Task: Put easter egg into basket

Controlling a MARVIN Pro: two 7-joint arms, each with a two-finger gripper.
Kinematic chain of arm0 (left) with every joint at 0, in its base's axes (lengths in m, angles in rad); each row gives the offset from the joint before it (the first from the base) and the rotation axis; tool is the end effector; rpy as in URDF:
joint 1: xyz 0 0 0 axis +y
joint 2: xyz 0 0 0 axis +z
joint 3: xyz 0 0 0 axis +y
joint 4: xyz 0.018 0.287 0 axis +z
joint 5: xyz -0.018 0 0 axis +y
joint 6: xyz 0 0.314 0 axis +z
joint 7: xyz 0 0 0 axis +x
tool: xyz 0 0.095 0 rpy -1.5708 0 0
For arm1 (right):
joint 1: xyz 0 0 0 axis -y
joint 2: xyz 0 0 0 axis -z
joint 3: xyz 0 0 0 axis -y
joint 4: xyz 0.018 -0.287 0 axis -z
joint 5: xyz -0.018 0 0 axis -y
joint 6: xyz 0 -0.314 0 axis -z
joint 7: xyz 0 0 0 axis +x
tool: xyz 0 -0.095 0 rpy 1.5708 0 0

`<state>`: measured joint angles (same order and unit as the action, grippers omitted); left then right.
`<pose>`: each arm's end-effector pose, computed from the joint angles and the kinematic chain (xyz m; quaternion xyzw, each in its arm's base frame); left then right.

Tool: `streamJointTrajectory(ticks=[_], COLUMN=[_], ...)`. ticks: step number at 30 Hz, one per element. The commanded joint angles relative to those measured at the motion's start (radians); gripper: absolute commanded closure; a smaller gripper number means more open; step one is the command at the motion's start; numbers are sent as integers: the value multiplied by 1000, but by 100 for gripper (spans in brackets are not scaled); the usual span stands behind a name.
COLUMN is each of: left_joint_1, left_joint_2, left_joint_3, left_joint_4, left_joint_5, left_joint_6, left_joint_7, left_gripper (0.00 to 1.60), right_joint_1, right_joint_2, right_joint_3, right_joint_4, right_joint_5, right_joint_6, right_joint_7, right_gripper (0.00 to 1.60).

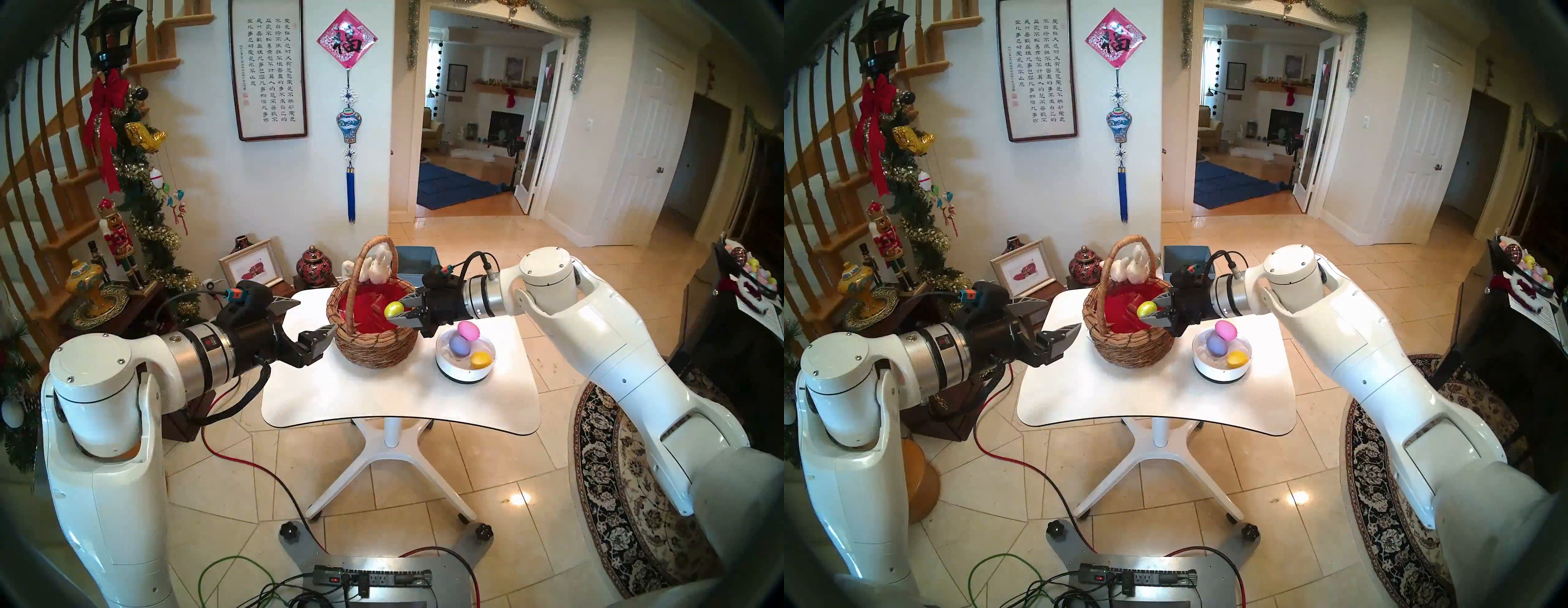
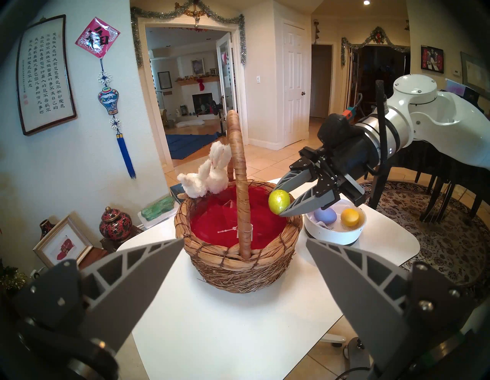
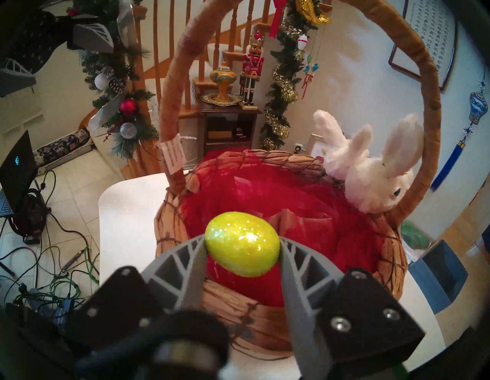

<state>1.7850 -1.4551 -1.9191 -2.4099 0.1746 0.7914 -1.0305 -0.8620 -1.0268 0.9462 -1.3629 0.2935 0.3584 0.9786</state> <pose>0.2860 0.0408 -0.1317 0.7656 -0.2613 0.5714 0.1384 0.4966 0.0478 -0.1893 -0.6683 -0.5397 -0.4416 0.2589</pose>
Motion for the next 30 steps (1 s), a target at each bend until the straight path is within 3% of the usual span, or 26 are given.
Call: streamJointTrajectory(ticks=[1, 15, 18, 19, 20, 21, 30], left_joint_1=[-2, -2, -2, -2, -2, -2, -2], left_joint_2=[1, 1, 1, 1, 1, 1, 1], left_joint_3=[2, 2, 2, 2, 2, 2, 2], left_joint_4=[-5, -5, -5, -5, -5, -5, -5], left_joint_5=[0, 0, 0, 0, 0, 0, 0], left_joint_6=[0, 0, 0, 0, 0, 0, 0], left_joint_7=[0, 0, 0, 0, 0, 0, 0], left_gripper=[0, 0, 0, 0, 0, 0, 0], right_joint_1=[67, 113, 113, 113, 113, 112, 86], right_joint_2=[-46, -101, -108, -109, -110, -109, -84], right_joint_3=[5, -2, -3, -3, -2, -1, 17], right_joint_4=[53, 139, 147, 148, 149, 148, 118], right_joint_5=[-10, -24, -26, -26, -27, -27, -21], right_joint_6=[-31, -73, -78, -79, -80, -81, -81], right_joint_7=[-5, 24, 32, 33, 35, 35, 34], right_gripper=[98, 98, 82, 66, 66, 28, 10])
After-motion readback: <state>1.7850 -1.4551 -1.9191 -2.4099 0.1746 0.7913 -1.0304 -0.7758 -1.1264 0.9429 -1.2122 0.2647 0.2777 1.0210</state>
